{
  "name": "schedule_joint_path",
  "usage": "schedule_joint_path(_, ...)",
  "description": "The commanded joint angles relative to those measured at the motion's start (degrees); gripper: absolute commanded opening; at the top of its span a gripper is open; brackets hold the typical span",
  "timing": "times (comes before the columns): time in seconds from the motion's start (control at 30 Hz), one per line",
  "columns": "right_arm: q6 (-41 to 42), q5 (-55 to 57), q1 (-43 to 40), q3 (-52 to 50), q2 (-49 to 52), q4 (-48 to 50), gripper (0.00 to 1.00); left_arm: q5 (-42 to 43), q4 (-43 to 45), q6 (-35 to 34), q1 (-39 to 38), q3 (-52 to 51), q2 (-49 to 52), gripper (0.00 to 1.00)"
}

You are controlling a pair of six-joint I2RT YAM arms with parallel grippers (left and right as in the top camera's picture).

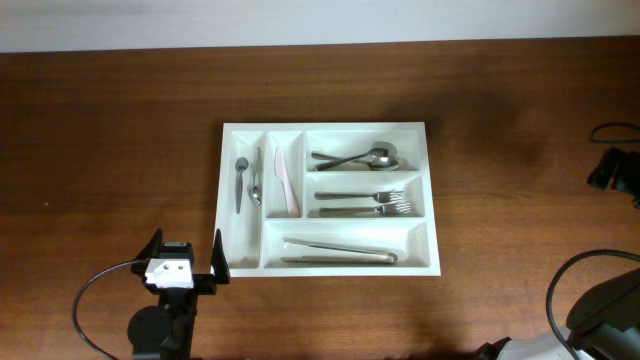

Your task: Pack container

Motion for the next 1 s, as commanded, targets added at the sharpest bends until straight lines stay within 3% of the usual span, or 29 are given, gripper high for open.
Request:
schedule_joint_path(0.0,-0.4,2.2,-0.1,0.0,0.5,0.1,0.99,-0.4,0.4,0.9,0.2,-1.1,-0.7,0.99)
schedule_joint_path(0.3,-0.4,5.0,-0.1,0.0,-1.4,3.5,0.99,-0.4,0.4,0.9,0.2,-1.1,-0.7,0.99)
schedule_joint_path(0.67,0.3,-7.8,0.9,-2.3,-21.6,15.2,0.99,-0.4,0.4,0.9,0.2,-1.1,-0.7,0.99)
schedule_joint_path(0.8,0.3,-8.2,5.0,-9.5,-32.1,20.5,0.99,-0.4,0.4,0.9,0.2,-1.1,-0.7,0.99)
schedule_joint_path(0.97,0.3,-8.4,13.7,-25.6,-47.8,30.8,0.99,-0.4,0.4,0.9,0.2,-1.1,-0.7,0.99)
